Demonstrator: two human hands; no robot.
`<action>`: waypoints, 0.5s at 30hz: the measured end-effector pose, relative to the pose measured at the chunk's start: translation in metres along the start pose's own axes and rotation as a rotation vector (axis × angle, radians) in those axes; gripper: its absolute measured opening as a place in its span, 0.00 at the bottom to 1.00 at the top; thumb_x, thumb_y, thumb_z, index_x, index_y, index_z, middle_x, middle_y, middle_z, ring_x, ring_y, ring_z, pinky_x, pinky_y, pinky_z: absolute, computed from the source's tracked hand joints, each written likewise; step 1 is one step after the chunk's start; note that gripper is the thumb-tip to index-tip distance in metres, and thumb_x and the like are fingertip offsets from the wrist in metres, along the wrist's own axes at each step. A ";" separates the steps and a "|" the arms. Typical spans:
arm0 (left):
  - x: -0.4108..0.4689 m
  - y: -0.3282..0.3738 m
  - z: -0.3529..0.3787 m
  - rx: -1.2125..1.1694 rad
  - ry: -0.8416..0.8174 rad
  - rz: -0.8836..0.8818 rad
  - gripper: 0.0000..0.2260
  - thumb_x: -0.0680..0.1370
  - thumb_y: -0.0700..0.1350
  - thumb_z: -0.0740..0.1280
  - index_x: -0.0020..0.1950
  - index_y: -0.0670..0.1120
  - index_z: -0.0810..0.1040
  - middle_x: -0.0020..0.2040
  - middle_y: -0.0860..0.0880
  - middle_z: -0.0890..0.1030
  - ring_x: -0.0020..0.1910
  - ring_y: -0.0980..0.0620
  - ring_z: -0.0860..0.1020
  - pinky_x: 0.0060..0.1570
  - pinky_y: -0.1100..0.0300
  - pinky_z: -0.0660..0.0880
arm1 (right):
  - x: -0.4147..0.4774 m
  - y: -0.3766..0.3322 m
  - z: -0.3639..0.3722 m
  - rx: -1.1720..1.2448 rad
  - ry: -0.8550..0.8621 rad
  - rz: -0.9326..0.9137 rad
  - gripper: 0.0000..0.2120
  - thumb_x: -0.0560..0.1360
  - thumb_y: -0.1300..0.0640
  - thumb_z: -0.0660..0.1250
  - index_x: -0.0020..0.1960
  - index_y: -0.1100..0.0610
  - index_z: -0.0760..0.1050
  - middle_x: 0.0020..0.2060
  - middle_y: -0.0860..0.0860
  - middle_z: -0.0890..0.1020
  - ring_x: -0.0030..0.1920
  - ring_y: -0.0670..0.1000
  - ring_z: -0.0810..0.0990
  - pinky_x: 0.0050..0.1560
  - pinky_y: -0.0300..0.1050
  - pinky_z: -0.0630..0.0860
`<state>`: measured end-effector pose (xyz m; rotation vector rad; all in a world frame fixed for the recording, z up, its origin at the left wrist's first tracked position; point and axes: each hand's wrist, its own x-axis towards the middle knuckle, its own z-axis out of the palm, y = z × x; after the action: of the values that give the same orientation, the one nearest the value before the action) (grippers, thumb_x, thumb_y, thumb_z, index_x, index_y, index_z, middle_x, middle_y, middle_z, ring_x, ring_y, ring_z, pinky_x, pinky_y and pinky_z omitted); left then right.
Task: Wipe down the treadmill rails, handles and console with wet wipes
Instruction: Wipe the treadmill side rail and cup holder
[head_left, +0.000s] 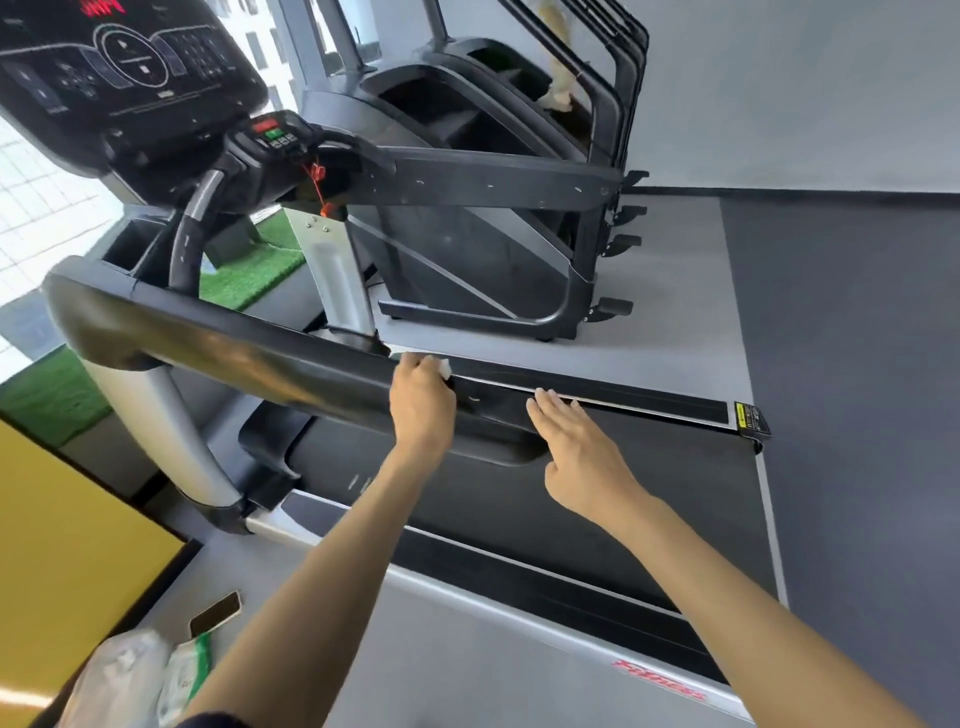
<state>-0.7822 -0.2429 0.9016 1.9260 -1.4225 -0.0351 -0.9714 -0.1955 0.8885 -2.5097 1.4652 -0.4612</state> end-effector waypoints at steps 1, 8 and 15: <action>-0.011 0.009 0.006 -0.019 -0.024 0.044 0.10 0.71 0.28 0.58 0.44 0.33 0.79 0.46 0.38 0.75 0.43 0.37 0.75 0.41 0.51 0.67 | 0.000 0.001 0.000 0.008 -0.002 -0.004 0.34 0.75 0.70 0.56 0.78 0.61 0.47 0.78 0.55 0.48 0.78 0.50 0.45 0.74 0.40 0.38; -0.012 0.013 -0.010 -0.174 -0.131 0.227 0.08 0.77 0.35 0.66 0.39 0.35 0.80 0.37 0.41 0.78 0.39 0.42 0.76 0.40 0.62 0.67 | -0.002 0.005 0.003 0.060 0.056 -0.023 0.33 0.74 0.70 0.58 0.77 0.61 0.51 0.77 0.54 0.52 0.77 0.50 0.48 0.73 0.37 0.38; -0.026 -0.002 -0.002 -0.034 0.032 0.133 0.12 0.67 0.24 0.58 0.39 0.35 0.78 0.39 0.38 0.73 0.35 0.39 0.73 0.35 0.54 0.70 | -0.001 0.010 0.010 0.071 0.066 -0.024 0.34 0.74 0.70 0.58 0.77 0.60 0.51 0.77 0.53 0.52 0.77 0.48 0.48 0.74 0.37 0.39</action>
<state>-0.7898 -0.2201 0.8918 1.7932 -1.5156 0.0330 -0.9762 -0.1991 0.8762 -2.4813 1.4176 -0.5952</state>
